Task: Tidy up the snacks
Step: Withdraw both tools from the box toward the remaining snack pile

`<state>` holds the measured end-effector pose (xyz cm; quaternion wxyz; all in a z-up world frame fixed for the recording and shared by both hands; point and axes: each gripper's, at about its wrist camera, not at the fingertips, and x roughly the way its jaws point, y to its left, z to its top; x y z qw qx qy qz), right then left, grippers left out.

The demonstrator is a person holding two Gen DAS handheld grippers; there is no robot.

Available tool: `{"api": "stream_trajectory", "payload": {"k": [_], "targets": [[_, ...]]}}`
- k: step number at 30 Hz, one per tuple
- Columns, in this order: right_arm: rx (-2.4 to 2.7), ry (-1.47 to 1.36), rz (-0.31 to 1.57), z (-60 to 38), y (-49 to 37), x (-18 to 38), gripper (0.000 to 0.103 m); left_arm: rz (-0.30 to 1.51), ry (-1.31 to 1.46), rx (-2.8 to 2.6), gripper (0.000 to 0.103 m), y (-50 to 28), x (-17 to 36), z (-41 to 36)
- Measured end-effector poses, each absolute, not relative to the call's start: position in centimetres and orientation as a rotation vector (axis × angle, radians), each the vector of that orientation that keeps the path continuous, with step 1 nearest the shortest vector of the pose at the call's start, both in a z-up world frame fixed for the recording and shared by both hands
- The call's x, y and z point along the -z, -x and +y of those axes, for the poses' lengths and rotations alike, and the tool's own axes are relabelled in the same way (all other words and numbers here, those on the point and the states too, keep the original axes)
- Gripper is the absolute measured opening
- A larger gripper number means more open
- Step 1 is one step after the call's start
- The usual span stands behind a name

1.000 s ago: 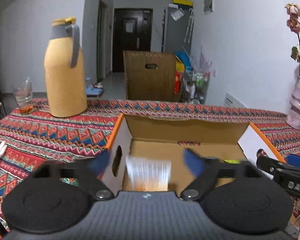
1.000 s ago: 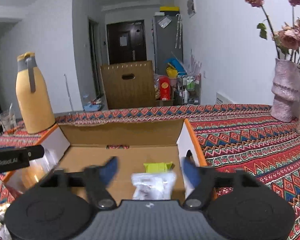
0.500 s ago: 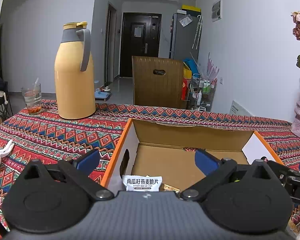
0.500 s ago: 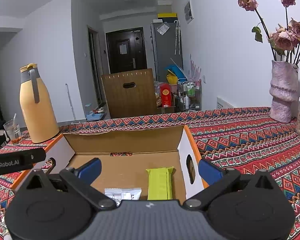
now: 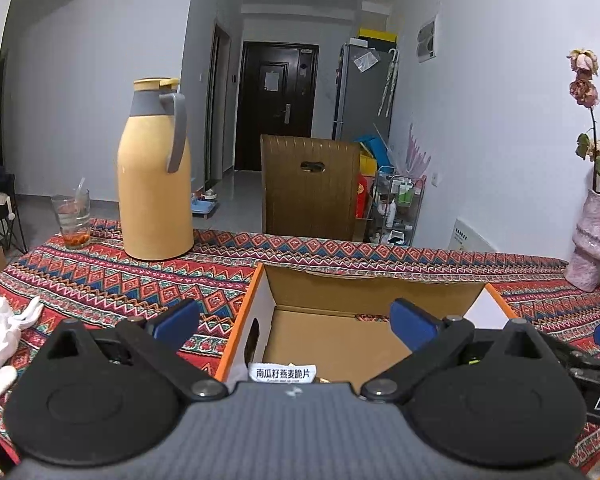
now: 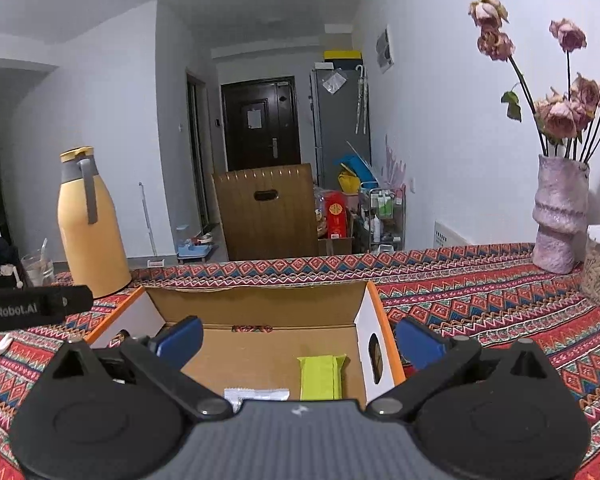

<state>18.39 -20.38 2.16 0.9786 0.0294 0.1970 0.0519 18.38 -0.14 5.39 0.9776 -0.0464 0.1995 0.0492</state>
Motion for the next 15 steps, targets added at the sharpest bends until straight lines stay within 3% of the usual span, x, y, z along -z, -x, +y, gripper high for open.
{"api": "stream_trajectory", "payload": {"k": [15], "targets": [[-0.112, -0.009, 0.427, -21.2, -12.8, -1.2, 0.103, 0.447, 0.062, -0.084, 0.103, -13.0, -4.7, 1.3]]}}
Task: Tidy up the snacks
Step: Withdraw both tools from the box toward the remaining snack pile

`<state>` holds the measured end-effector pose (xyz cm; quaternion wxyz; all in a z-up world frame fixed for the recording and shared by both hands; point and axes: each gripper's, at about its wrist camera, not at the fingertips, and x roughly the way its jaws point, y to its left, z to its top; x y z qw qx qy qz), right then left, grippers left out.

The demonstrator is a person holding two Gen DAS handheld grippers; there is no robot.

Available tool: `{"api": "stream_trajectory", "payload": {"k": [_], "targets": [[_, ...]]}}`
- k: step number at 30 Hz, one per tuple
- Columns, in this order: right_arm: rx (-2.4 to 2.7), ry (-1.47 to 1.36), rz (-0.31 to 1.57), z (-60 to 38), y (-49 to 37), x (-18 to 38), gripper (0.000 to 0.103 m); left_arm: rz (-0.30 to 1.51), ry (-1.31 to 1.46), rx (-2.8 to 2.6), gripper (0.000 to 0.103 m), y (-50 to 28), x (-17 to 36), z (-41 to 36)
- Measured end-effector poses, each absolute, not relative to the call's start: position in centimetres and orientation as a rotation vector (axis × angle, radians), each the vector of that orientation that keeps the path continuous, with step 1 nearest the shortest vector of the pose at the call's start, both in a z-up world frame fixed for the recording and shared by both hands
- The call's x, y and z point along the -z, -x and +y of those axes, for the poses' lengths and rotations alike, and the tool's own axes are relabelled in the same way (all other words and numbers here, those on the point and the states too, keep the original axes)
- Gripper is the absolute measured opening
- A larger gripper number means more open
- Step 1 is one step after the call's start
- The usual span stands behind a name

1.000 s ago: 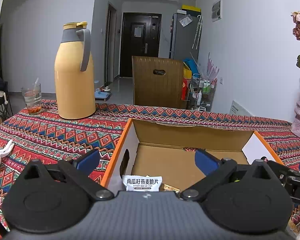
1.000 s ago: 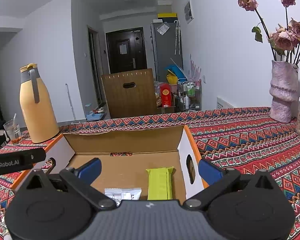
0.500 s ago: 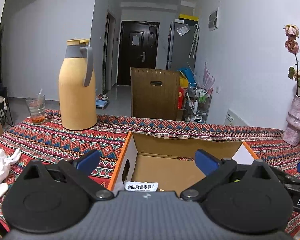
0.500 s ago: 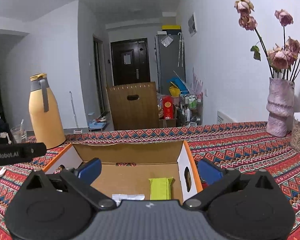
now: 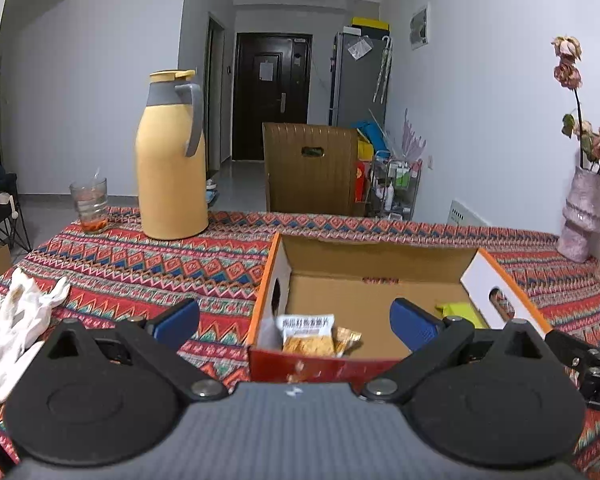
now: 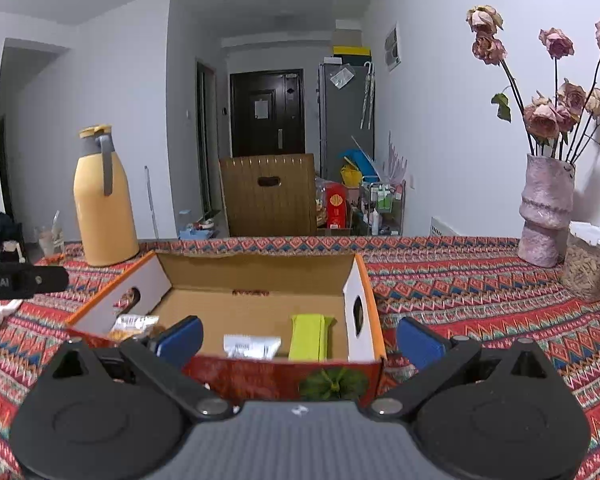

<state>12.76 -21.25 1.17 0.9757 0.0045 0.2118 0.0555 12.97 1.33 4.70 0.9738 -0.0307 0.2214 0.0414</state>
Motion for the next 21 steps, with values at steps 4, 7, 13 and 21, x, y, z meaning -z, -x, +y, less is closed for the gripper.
{"api": "stream_trajectory", "payload": {"k": [4, 7, 13, 21], "targets": [[-0.107, -0.012, 0.452, -21.8, -11.5, -0.4, 0.103, 0.46, 0.041, -0.084, 0.103, -11.4, -4.0, 1.7], [-0.1, -0.01, 0.472, -22.1, -10.5, 0.3, 0.103, 0.469, 0.027, -0.083, 0.103, -10.4, -3.4, 2.1], [-0.094, -0.007, 0.51, -22.8, -9.1, 1.5, 0.103, 0.493, 0.037, -0.087, 0.103, -9.5, -1.7, 2.7], [-0.081, -0.012, 0.567, -23.1, -8.2, 3.2, 0.103, 0.526, 0.035, -0.096, 0.103, -9.8, 1.4, 2.7]]}}
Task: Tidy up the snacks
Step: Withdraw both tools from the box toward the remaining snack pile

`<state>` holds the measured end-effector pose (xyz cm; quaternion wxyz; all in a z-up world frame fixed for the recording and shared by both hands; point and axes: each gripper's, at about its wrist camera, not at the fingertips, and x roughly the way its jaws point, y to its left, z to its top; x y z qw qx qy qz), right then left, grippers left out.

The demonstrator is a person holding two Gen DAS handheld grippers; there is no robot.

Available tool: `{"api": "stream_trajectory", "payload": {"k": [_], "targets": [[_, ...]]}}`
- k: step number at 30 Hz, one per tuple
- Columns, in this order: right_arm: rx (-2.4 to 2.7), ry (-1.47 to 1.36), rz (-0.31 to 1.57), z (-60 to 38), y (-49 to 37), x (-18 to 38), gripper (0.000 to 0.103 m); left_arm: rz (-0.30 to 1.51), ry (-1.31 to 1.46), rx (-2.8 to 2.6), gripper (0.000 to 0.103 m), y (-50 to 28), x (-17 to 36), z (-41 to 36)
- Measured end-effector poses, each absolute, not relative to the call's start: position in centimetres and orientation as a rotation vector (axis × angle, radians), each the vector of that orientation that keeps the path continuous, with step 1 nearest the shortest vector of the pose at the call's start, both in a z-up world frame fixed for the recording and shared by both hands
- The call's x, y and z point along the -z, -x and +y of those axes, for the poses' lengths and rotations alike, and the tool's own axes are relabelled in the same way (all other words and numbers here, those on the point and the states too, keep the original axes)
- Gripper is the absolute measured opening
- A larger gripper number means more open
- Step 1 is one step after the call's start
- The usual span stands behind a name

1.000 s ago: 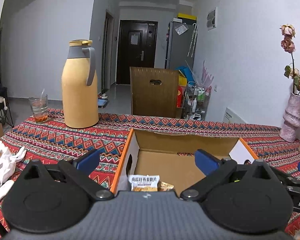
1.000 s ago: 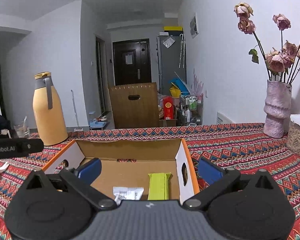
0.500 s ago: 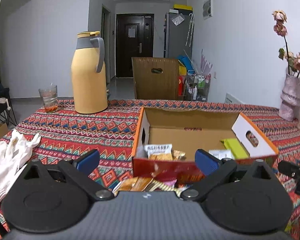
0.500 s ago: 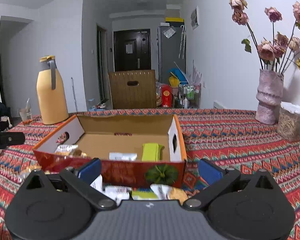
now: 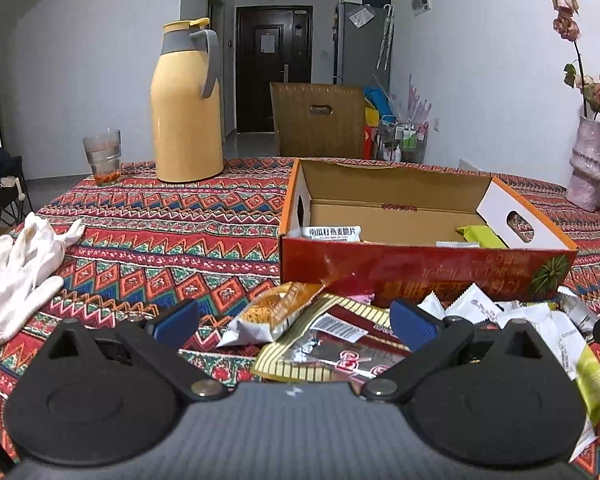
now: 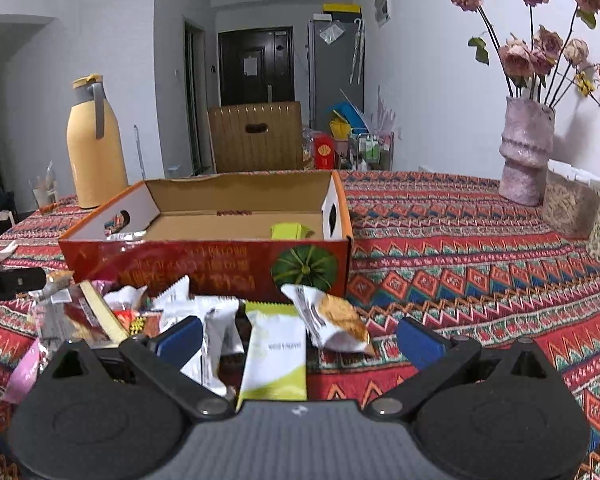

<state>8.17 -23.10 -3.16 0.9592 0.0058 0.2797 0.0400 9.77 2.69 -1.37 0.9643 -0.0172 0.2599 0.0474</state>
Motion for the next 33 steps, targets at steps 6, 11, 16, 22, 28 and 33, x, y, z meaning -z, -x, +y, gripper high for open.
{"api": "stream_trajectory", "payload": {"k": [6, 11, 16, 22, 28, 33], "targets": [[-0.079, -0.03, 0.559, -23.4, -8.0, 3.5, 0.103, 0.509, 0.028, -0.088, 0.103, -9.4, 2.2, 2.5], [-0.08, -0.039, 0.544, -23.6, -8.1, 3.7, 0.103, 0.512, 0.04, -0.082, 0.103, -9.6, 2.4, 2.7], [-0.061, -0.032, 0.573, -23.6, -8.5, 4.0, 0.103, 0.51, 0.051, -0.076, 0.103, -9.5, 2.5, 3.0], [-0.022, -0.039, 0.613, -24.7, -8.8, 4.3, 0.103, 0.512, 0.069, -0.07, 0.103, -9.5, 2.5, 3.2], [-0.02, -0.027, 0.629, -25.4, -9.8, 4.2, 0.103, 0.521, 0.077, -0.074, 0.103, -9.6, 2.6, 3.3], [-0.044, -0.024, 0.641, -25.4, -12.5, 4.1, 0.099, 0.532, 0.081, -0.08, 0.103, -9.8, 2.7, 3.4]]}}
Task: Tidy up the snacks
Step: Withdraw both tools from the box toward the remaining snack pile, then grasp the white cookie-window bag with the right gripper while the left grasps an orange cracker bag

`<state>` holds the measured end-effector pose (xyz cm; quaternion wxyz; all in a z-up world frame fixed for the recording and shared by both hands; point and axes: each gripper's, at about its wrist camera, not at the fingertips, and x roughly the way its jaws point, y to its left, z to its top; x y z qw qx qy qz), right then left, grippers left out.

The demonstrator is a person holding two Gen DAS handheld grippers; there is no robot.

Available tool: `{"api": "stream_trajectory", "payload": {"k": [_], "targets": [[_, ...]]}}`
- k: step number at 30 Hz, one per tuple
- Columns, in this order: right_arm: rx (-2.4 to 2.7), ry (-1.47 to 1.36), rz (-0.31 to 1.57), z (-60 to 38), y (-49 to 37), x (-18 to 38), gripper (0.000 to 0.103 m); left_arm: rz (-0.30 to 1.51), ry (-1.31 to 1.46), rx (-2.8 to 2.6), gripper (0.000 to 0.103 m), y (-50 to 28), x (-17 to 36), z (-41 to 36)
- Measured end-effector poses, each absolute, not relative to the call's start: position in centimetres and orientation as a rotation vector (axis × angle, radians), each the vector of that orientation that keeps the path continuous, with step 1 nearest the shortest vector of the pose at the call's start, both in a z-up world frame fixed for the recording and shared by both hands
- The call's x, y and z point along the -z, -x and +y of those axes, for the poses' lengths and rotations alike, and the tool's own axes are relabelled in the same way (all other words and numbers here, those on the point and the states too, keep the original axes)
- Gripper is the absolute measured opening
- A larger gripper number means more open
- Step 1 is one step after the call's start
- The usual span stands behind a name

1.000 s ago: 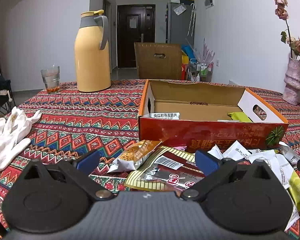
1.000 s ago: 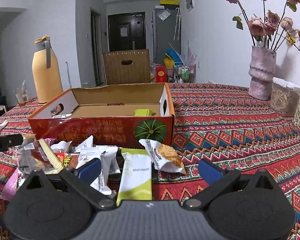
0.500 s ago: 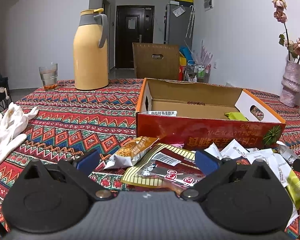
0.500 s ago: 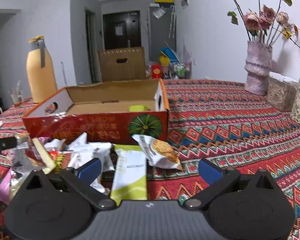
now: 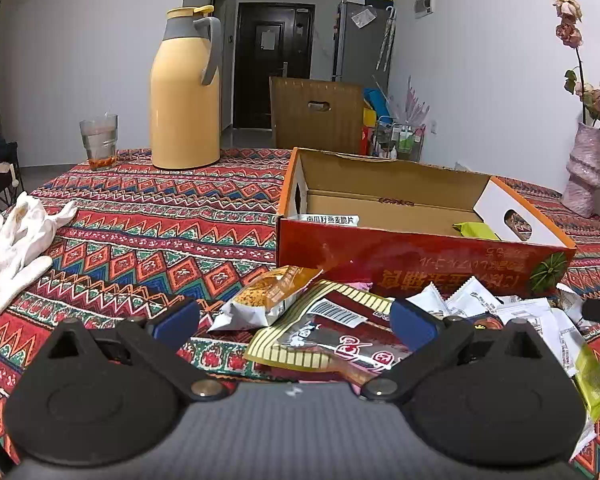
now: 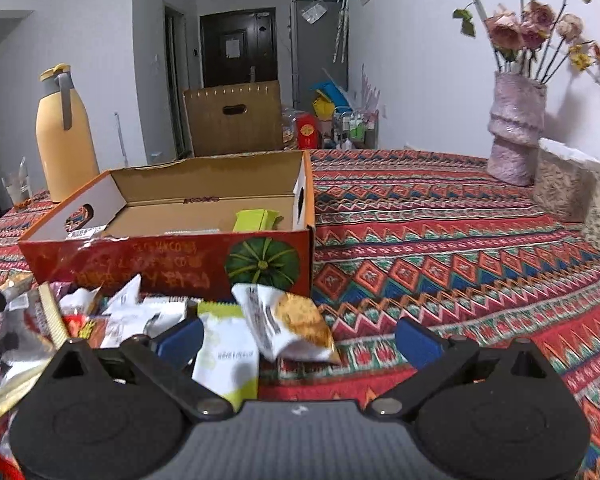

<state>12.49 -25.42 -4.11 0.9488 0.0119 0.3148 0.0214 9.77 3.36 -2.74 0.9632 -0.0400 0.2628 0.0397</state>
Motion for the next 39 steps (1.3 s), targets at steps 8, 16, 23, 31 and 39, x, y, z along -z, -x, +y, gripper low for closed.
{"api": "stream_trajectory", "payload": {"k": [8, 16, 23, 31, 39], "targets": [[-0.111, -0.155, 0.787, -26.9, -18.0, 6.4, 0.078, 0.549, 0.094, -0.082, 0.103, -10.1, 2.9, 3.6], [-0.176, -0.209, 0.772, -27.3, -17.6, 6.2, 0.042, 0.56, 0.116, -0.077, 0.103, -10.2, 3.0, 4.0], [-0.14, -0.144, 0.665, -26.2, -14.8, 5.2, 0.041, 0.555, 0.122, -0.081, 0.103, -10.2, 2.9, 4.0], [-0.098, -0.095, 0.523, -24.9, -9.8, 3.4, 0.041, 0.554, 0.125, -0.085, 0.103, -10.1, 2.8, 4.0], [-0.103, -0.107, 0.502, -25.0, -7.1, 3.2, 0.041, 0.582, 0.135, -0.071, 0.103, -9.5, 1.9, 4.5]]}}
